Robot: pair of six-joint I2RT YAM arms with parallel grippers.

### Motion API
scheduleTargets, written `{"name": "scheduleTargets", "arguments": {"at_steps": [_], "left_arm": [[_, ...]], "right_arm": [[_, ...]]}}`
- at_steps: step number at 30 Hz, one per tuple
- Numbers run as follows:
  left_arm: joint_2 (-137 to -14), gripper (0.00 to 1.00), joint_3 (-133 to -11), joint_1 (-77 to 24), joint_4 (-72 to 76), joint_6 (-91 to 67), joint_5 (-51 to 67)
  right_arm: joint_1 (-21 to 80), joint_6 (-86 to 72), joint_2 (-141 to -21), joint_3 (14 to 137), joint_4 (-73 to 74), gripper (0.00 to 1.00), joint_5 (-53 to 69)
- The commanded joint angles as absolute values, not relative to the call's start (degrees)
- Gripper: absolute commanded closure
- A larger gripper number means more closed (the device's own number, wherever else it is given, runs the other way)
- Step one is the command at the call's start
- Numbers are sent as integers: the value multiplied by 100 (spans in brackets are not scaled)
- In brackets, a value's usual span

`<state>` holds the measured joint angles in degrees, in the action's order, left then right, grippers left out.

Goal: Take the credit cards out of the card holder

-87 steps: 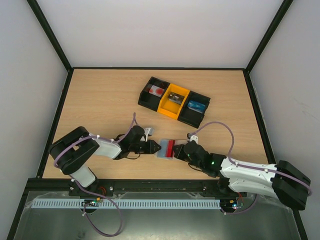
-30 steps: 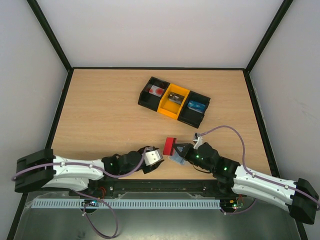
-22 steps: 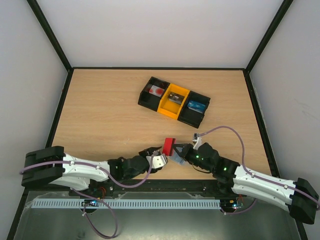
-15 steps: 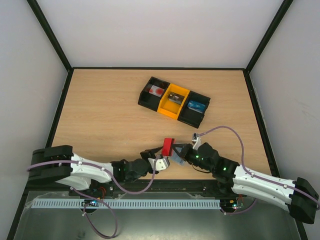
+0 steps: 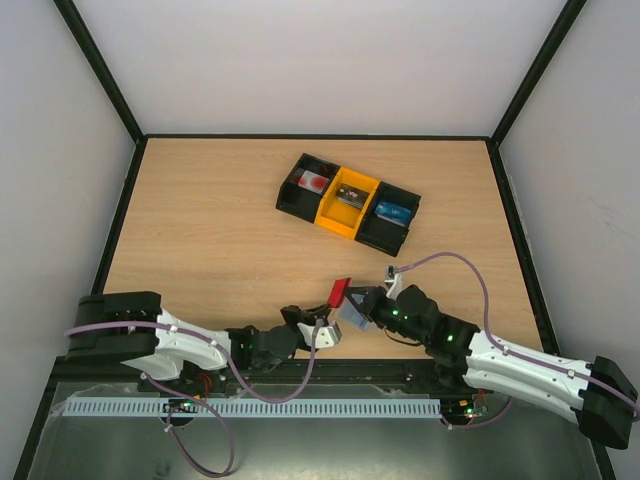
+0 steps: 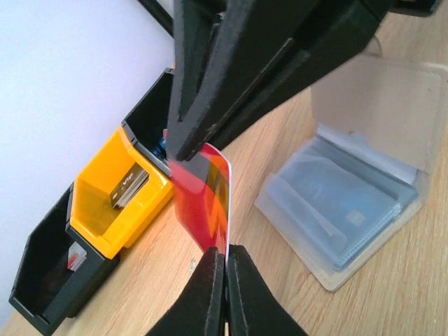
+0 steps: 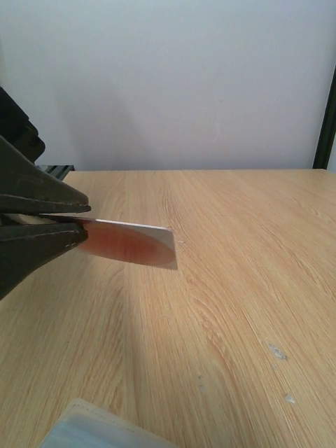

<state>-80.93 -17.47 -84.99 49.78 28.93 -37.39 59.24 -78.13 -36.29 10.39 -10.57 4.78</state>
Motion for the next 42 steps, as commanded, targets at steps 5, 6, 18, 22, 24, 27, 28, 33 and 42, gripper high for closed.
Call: {"name": "scheduleTargets", "arguments": {"at_steps": [5,6,18,22,24,27,28,33,42], "left_arm": [[-7813,97,-1755,-8534,4594,2292,-3796],[-7771,97,-1777,-8528,4471,2131,-3770],[-6231,97,-1669,-7254,3157,-216,-1794],[-5683,97,-1635,-6611,2754,-845,-977],[-5497,97,-1696,-6391,2448,-1048,-757],[-5403,97,-1847,-6080,2012,-1348,-462],[-5389,97,-1885,-5947,1897,-1438,-354],[-5203,97,-1854,-5403,1673,-1928,156],[-4943,97,-1733,-4039,1423,-2585,1517]], "right_arm": [[5901,-7860,-3059,973,-375,64,43],[5905,-7863,-2940,984,-229,59,-44],[5904,-8108,-1980,1692,2369,30,-1290],[5903,-8571,-2071,1906,3138,29,-1712],[5904,-8897,-2227,2039,3612,28,-2014],[5905,-9516,-2638,2176,4355,26,-2432],[5905,-9612,-2810,2185,4479,26,-2510],[5898,-9350,-3282,1841,3760,25,-2505],[5898,-8881,-3311,937,2238,32,-2372]]}}
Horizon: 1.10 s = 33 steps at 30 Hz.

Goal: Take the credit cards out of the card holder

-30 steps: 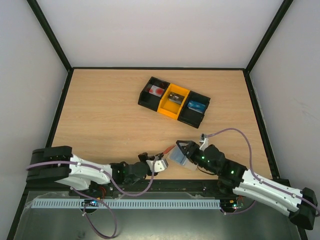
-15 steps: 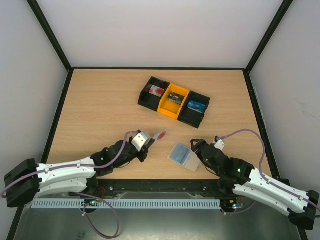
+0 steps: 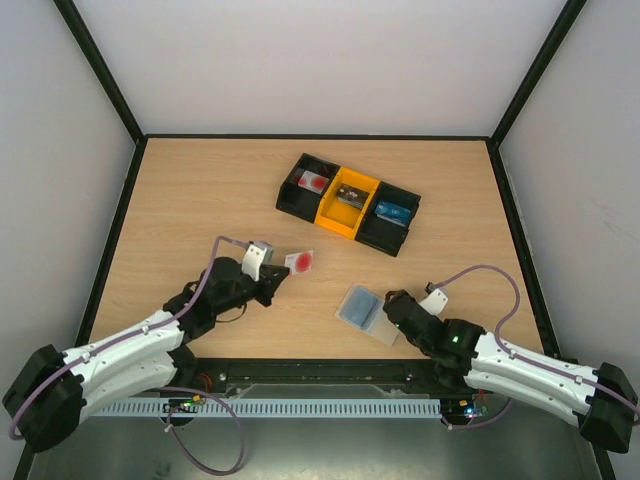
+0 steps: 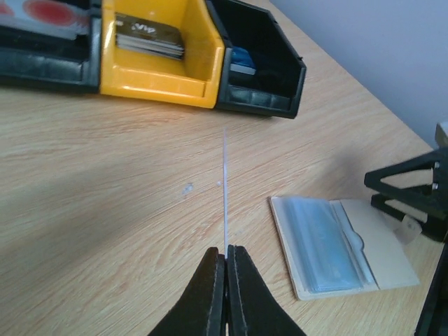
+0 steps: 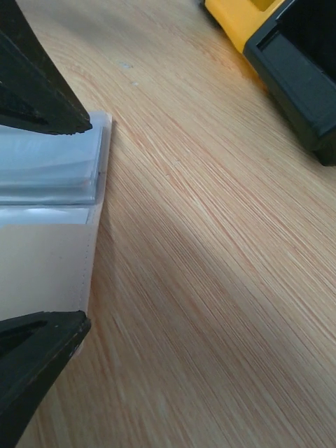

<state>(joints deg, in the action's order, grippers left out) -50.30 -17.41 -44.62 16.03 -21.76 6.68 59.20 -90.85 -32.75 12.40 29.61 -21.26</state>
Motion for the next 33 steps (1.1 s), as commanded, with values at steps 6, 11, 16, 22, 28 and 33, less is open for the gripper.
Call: {"name": "scheduleTargets", "arguments": {"at_steps": [6,11,16,22,28,33], "left_arm": [[-4853,97,-1751,-3623,1444,-2856,2092],[-5064,97,-1856,-3312,1312,-3155,2512],[-5090,97,-1839,-2928,1114,-3302,2738],[-4755,97,-1836,-2520,799,-3388,2740],[-4542,97,-1889,-2409,674,-3513,2859],[-4483,97,-2003,-2408,597,-3572,3036]], "right_arm": [[5899,-8895,-3591,749,1967,34,-2371],[5897,-8656,-4238,679,1327,34,-2141],[5892,-8251,-4825,601,335,35,-1872],[5894,-7856,-5606,810,-544,39,-1643],[5890,-7242,-6330,1248,-1099,40,-1384],[5890,-6767,-6232,1586,-841,40,-1094]]}}
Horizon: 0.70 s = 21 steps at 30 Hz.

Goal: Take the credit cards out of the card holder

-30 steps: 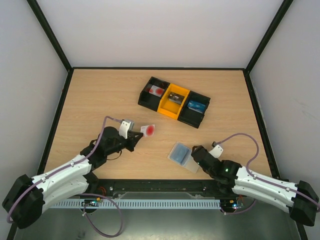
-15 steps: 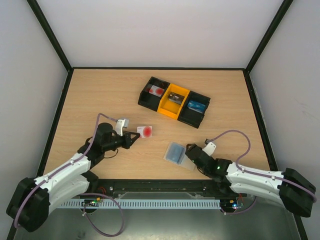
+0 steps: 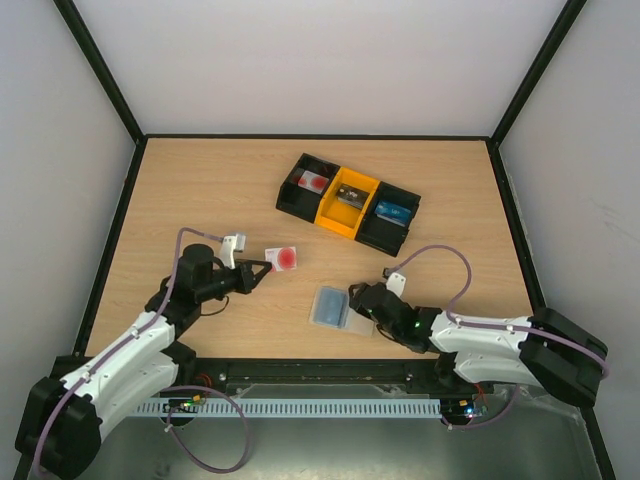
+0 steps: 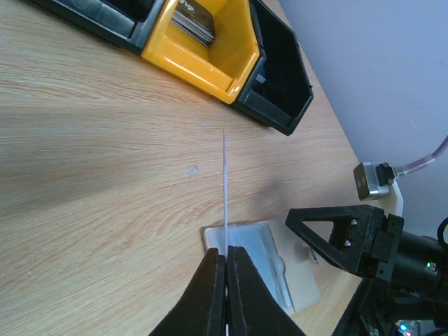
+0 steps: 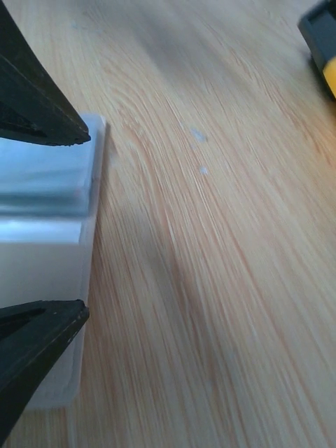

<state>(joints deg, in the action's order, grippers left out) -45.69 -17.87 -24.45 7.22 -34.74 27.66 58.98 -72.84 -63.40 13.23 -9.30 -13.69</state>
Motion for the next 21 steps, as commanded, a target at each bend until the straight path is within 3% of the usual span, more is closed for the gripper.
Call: {"name": "scheduleTargets", "arguments": {"at_steps": [1,9,16,21], "left_arm": [[-4469,97,-2024,-2408,610,-3585,3119],[-4346,97,-2062,-2399,923,-3927,3959],[-4251,97,-1780,-2399,1860,-4988,4639],[-4146,97,-1803,-2399,1920,-5201,4784]], "right_arm": [[5890,-6696,-6109,1606,-805,40,-1055],[5889,-6040,-4826,1735,-818,40,-524],[5892,-6231,-4764,1769,-2496,63,433],[5889,-6396,-5310,1936,-3085,68,840]]}}
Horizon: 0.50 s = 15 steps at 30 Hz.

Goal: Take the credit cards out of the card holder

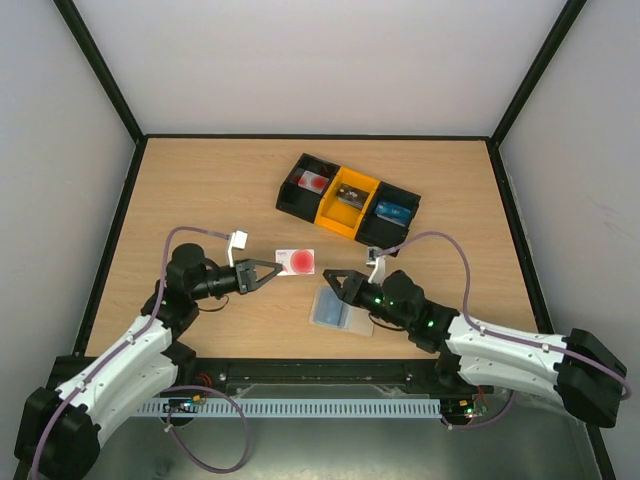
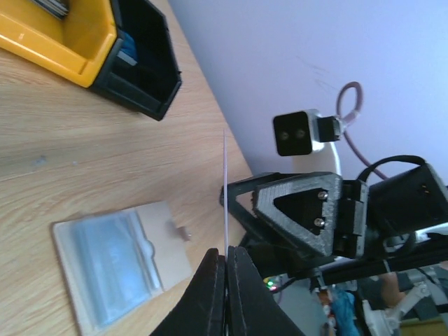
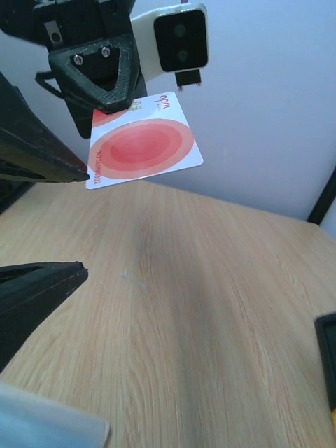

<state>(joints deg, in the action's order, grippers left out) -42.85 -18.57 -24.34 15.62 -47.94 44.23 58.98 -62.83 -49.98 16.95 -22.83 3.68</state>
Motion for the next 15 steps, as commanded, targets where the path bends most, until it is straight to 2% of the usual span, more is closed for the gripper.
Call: {"name": "scheduleTargets", "arguments": {"at_steps": [1,15], "left_arm": [[-4108,97,-1783,-2399,1976,-5261,4801],[-4068,97,-1555,-2399,2531,-5757,5080]], "right_arm": [[5892,-6423,-5391,1938,-3226,68,882],[5893,-6734,-5865,1969,-4158,75,1241]]}}
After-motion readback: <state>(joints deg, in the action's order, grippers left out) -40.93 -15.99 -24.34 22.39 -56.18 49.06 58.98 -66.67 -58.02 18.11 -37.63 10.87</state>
